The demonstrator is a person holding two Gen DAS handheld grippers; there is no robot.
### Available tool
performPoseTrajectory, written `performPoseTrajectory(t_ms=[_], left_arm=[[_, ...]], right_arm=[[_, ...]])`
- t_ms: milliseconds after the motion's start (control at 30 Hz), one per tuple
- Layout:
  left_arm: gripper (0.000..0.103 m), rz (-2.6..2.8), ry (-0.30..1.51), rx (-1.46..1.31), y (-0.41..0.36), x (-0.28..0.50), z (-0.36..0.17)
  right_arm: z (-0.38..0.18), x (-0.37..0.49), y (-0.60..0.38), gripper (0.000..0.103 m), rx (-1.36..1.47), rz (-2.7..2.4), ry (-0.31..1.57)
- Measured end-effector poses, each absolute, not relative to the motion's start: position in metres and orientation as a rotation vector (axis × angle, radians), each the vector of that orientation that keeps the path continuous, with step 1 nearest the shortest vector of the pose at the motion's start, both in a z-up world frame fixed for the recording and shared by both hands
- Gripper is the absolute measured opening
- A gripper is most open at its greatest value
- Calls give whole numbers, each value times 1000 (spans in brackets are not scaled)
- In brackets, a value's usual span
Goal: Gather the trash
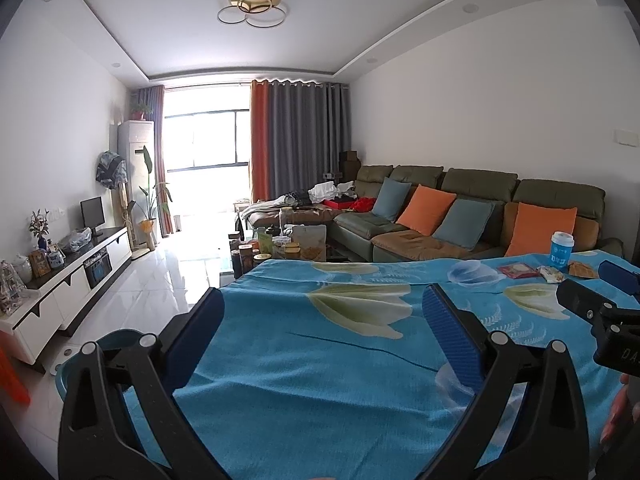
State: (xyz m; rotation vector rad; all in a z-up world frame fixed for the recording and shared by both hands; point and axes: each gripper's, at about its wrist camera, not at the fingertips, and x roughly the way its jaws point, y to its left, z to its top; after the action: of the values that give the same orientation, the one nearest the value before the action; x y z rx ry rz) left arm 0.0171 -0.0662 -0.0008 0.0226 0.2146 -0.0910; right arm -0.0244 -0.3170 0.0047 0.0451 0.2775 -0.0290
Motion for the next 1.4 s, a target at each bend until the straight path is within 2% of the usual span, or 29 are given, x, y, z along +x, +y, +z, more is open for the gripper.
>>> performPoseTrajectory(t_ms=[1400], left_arm=[[97,-74,202,19,-66,18,1]], right_arm=[[7,-25,-316,96,42,-38,255]])
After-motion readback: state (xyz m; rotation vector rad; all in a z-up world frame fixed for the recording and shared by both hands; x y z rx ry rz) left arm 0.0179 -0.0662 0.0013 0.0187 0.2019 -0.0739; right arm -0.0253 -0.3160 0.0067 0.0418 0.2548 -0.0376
